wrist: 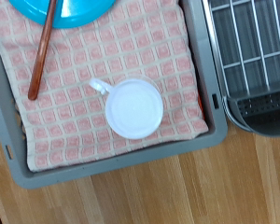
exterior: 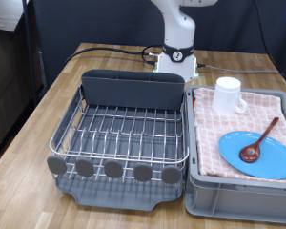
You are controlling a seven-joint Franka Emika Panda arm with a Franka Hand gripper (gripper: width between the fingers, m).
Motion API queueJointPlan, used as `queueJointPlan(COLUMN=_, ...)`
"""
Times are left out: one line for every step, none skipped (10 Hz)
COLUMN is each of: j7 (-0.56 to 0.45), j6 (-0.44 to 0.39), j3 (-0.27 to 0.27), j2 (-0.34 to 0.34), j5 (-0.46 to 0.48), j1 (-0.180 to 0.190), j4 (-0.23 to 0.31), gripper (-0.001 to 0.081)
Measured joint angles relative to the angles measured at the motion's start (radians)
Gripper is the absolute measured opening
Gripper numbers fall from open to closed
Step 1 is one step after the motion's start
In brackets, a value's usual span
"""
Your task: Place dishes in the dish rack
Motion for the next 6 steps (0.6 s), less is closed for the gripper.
queueJointPlan(j7=0.023, j6=0.013, j3=0.022, j2=0.033, j5=-0.011, j1=-0.001, j4=0.020, gripper=0.0803)
queueJointPlan(j7=0.062, j6=0.013, j3=0.049, j2=0.073, j5=-0.023, j1=-0.002, j4=0.052, gripper=0.0803)
queueJointPlan(j7=0.107, j6=0.015, j3=0.074, j2=0.112, j5=-0.031, j1=-0.003, j4=0.086, gripper=0.0803)
queueJointPlan(j7=0.177, j6=0.028, j3=0.100, j2=0.147, j5=-0.032, j1=-0.004, j4=0.117, gripper=0.0803)
queueJointPlan(j7=0.246, j6=0.051, j3=0.126, j2=0.178, j5=-0.038, j1=-0.005, j4=0.142, gripper=0.0803)
queueJointPlan(j7=0.288, j6=0.078, j3=0.149, j2=0.206, j5=-0.044, j1=-0.005, j4=0.159, gripper=0.0803)
